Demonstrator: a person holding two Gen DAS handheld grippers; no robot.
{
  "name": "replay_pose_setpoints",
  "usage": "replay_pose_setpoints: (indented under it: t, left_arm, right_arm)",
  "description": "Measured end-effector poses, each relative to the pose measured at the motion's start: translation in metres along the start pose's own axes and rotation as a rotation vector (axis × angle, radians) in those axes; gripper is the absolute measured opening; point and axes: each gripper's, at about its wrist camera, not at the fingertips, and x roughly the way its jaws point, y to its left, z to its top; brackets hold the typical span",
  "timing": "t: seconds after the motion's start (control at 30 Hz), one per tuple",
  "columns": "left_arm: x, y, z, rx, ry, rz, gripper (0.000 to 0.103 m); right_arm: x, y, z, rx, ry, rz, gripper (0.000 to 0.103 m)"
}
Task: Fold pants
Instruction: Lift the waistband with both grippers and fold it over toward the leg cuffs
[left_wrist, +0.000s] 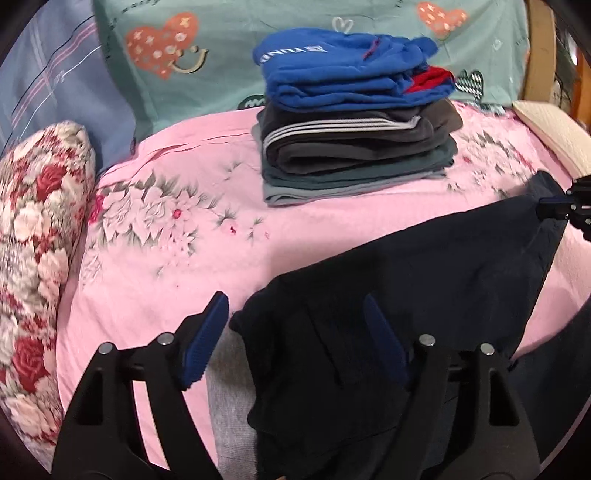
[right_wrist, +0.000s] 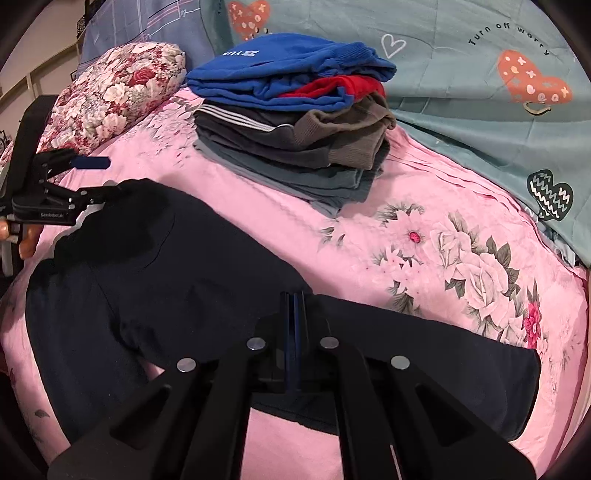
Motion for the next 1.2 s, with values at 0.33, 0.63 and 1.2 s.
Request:
replay_pose_setpoints:
  t: [0.33,0.63,1.2]
  left_arm:
    - [0.06,0.008,-0.007,0.103,0.124,-0.01,0.004]
    - [0.011,0.007,-0.009,0.064,0.035,-0.035,0.002]
    - [-0.133,-0.029,-0.093,0.074,-0.063,-0.182,0.002]
  right_arm:
    - [0.006,0.004,-0.014,0.007,0.014,0.037,0.002]
    - [-0.009,0.002,-0.013,0.025,-0.014,0.027,0.002]
    - [-0.127,0.081,-0.105,0.035,-0.154,0.098,0.0]
